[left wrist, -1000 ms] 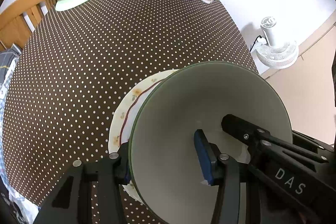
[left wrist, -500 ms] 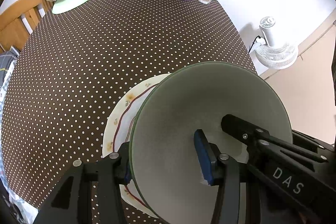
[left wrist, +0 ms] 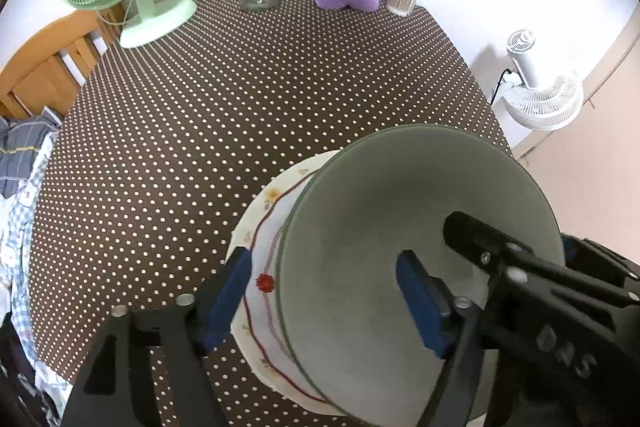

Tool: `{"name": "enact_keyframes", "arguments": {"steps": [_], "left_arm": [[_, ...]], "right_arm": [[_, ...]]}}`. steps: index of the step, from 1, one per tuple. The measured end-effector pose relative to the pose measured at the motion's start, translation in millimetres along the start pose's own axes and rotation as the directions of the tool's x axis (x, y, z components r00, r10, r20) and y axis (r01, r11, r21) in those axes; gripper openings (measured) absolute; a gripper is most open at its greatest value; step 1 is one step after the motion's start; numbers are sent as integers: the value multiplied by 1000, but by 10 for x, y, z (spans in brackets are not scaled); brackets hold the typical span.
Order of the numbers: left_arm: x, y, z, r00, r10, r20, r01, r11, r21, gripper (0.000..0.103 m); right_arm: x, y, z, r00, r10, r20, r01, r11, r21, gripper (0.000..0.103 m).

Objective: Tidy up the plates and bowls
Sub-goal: 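Lower the bowl stack onto the red-flower plate stack with both tools, then open both tools and pull them back from the bowls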

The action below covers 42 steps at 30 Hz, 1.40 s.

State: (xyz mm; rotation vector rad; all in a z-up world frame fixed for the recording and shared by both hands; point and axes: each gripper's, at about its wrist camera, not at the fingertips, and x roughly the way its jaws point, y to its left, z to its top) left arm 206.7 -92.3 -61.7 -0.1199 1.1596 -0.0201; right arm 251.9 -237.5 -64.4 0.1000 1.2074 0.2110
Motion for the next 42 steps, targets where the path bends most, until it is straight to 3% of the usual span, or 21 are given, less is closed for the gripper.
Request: {"name": "enact_keyframes", "arguments": {"steps": [1,10,17,22,33,42], "left_arm": [[-29,-5,-1,1000,5,11,-5,1000,6,80],[-377,160,-56,989,25,146,-33,998,55,83],[-769,493,-179,955,54,292,-77,995,67,84],[-979,754,-309,936,21,351,-62,992,106,90],[-1175,1405,-661,922,1,386,-49,992,114,94],[-1213,1610,-1007,902,38,429,-74,995,66,94]], "right_arm": [[-48,25,-18,1000,-4,21,4,1000,-9,70],[-354,269,-157,987,-70,147,72,997,-14,70],[-682,612,-380,947,-131,294,137,991,-1,70],[-836,912,-577,921,-151,358,155,988,19,74],[-948,1438,-1124,861,-214,462,190,977,98,82],[-944,1594,-1486,842,-191,505,193,980,48,82]]}}
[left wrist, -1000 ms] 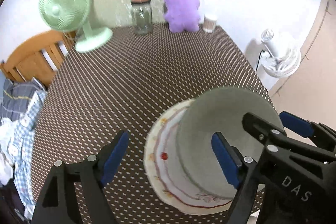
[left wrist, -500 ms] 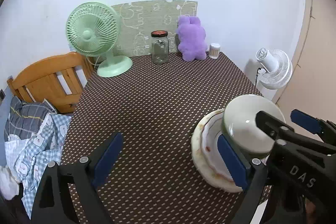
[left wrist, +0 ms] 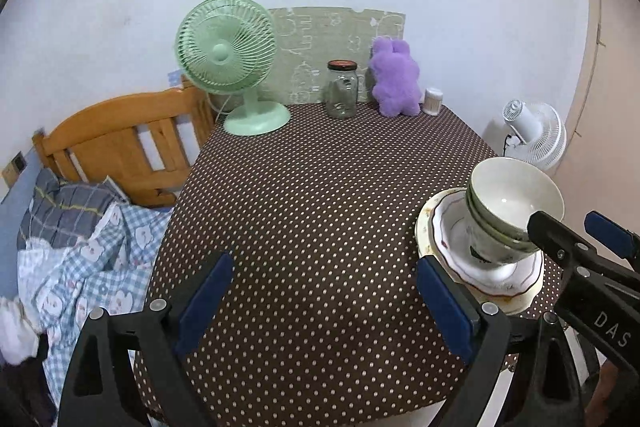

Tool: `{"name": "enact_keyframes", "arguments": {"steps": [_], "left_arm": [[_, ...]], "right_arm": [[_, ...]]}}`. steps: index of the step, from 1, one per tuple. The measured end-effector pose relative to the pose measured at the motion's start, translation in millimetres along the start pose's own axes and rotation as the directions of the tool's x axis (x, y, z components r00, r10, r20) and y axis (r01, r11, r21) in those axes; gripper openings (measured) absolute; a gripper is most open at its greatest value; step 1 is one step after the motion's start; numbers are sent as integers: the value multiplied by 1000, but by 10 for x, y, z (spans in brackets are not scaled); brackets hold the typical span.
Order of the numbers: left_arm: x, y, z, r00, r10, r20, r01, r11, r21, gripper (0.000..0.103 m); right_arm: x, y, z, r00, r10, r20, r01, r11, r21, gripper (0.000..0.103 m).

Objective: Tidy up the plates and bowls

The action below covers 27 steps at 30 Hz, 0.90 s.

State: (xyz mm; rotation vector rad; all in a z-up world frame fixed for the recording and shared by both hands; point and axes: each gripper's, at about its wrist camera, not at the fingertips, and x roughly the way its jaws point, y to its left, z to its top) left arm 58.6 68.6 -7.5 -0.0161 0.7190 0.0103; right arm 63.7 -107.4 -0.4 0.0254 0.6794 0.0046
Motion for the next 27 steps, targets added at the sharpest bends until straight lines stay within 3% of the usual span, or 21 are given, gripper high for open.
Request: {"name": "enact_keyframes", "arguments": {"steps": [7,14,27], "left_arm": [[-183,0,-202,999,26,35,-24,998,-52,94],[-317,-112,-347,996,46,72,-42,998,-47,96],[-387,-234,-486,996,54,70,-51,997,-52,96]], "right_arm": [[-131,-77,-254,1000,20,16,-19,999,-30,82],[-297,-131,-401,998,45,41,-43,998,-38,82],[-382,-285,-538,997,65,45,-64,998,-20,83]]}}
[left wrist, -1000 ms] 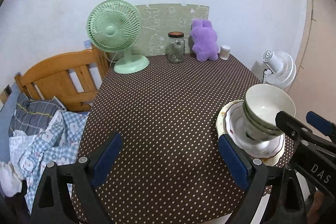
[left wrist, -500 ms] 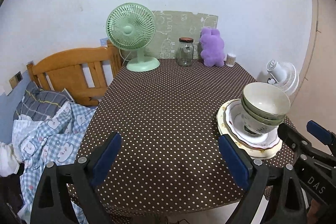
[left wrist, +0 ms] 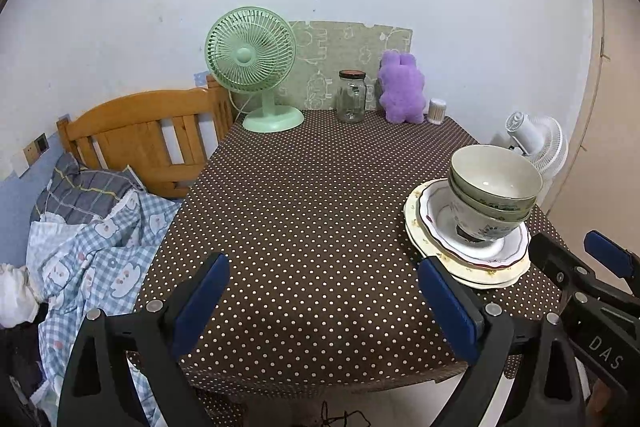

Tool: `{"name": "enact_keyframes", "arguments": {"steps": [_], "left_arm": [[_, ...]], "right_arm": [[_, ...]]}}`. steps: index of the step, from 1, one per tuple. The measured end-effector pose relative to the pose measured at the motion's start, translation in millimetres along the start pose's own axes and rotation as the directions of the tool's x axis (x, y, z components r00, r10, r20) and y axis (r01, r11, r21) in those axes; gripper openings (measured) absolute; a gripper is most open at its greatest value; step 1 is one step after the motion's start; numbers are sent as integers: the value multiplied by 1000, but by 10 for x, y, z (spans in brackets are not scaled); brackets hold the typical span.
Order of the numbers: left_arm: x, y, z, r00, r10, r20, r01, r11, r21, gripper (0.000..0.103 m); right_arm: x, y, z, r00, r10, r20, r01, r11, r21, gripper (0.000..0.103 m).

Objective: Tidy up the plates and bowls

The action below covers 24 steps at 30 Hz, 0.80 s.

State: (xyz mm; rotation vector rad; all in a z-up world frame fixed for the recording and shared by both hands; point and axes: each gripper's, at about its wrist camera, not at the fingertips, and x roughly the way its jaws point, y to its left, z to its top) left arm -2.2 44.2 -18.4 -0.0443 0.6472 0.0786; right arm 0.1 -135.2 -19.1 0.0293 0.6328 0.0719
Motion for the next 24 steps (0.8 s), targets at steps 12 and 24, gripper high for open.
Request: {"name": "enact_keyframes", "arguments": {"steps": [12,24], "left_arm": [[-24,-92,-66,1000,10,5,-10,1000,1,97],[-87,-129,-76,1000,27,6,-27,1000,-5,97]], "right_arm": [[15,-117,-62,1000,8,-6,-7,1000,13,85],[24,-152,-86,999,16,-30,-16,1000,9,86]]}}
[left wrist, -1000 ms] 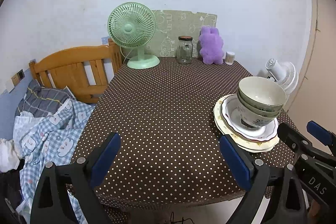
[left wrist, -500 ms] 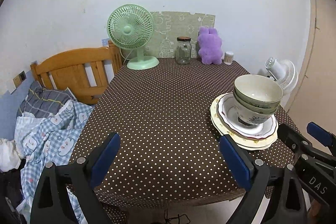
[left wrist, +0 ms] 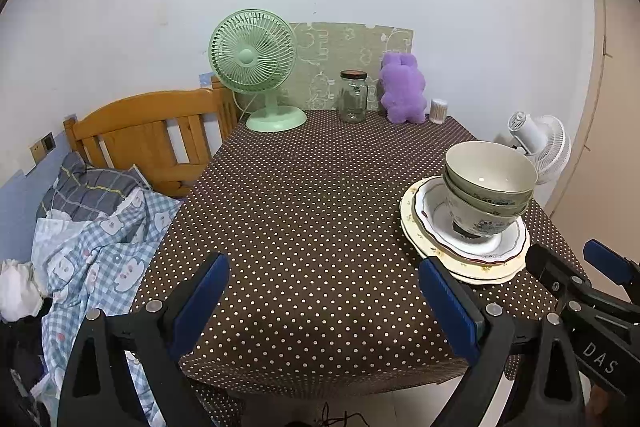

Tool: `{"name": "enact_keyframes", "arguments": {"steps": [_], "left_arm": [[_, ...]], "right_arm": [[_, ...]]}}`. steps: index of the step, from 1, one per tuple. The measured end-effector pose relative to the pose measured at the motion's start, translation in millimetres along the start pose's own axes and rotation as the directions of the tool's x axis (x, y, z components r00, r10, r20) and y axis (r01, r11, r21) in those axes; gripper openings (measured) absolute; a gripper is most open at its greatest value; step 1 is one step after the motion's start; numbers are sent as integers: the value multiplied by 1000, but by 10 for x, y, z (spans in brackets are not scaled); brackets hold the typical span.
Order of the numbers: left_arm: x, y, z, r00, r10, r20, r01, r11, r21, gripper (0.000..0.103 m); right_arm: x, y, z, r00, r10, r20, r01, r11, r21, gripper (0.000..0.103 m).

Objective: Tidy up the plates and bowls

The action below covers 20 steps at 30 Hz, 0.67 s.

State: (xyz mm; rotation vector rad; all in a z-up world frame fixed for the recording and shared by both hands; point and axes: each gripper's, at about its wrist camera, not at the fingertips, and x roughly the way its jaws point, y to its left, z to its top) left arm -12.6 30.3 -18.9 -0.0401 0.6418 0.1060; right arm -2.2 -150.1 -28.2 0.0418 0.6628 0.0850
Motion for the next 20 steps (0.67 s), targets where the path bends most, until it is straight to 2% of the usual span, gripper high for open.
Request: {"name": "enact_keyframes", "arguments": {"steps": [20], "left_arm": [[-13,-103,-1,1000,-12,-12,12,1000,16,98]], "right_arm": [[-24,-93,-36,1000,-21,-20,22,1000,20,86]]}}
